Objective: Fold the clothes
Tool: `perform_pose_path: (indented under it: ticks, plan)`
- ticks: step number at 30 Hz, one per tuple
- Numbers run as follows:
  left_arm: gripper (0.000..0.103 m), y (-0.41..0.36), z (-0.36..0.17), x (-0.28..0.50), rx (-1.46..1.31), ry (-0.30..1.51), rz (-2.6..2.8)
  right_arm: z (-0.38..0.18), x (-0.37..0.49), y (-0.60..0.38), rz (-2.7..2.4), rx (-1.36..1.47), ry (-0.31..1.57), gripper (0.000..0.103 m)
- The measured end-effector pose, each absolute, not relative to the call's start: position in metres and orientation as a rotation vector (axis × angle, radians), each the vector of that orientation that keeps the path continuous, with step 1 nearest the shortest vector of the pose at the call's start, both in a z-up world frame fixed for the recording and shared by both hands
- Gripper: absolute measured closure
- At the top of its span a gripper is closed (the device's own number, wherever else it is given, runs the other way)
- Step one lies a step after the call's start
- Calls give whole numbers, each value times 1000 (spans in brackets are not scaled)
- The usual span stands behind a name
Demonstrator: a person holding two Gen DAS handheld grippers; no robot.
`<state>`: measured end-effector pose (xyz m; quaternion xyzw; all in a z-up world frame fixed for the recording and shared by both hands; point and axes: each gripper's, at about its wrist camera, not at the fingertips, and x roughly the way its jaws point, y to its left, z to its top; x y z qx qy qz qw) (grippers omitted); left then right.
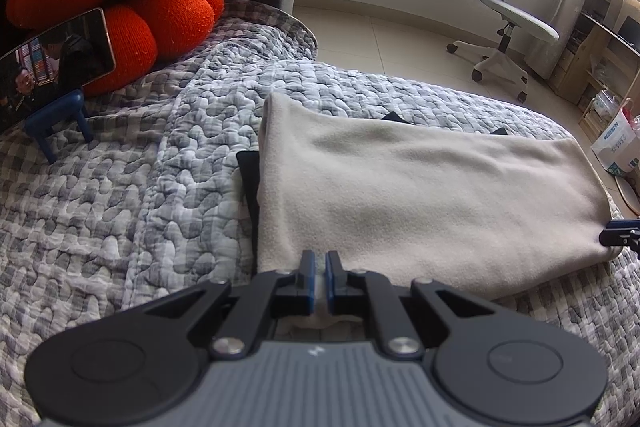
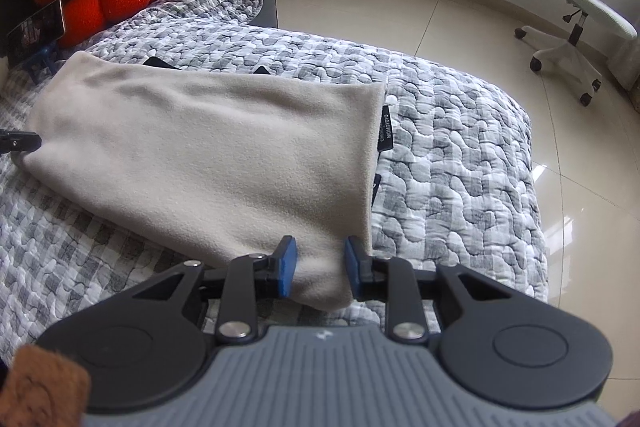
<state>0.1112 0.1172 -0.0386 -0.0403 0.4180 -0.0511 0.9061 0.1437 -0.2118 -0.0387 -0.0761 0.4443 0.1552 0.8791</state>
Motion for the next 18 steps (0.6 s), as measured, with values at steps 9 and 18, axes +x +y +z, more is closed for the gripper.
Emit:
perform_pose_path:
  ticks: [9, 18]
  plan:
    - [95, 118, -39, 115, -98, 868, -103, -37, 146, -215, 324, -130, 940, 76]
    - [95, 120, -38, 116, -111, 871, -104, -37, 145, -217, 322, -126, 943, 76]
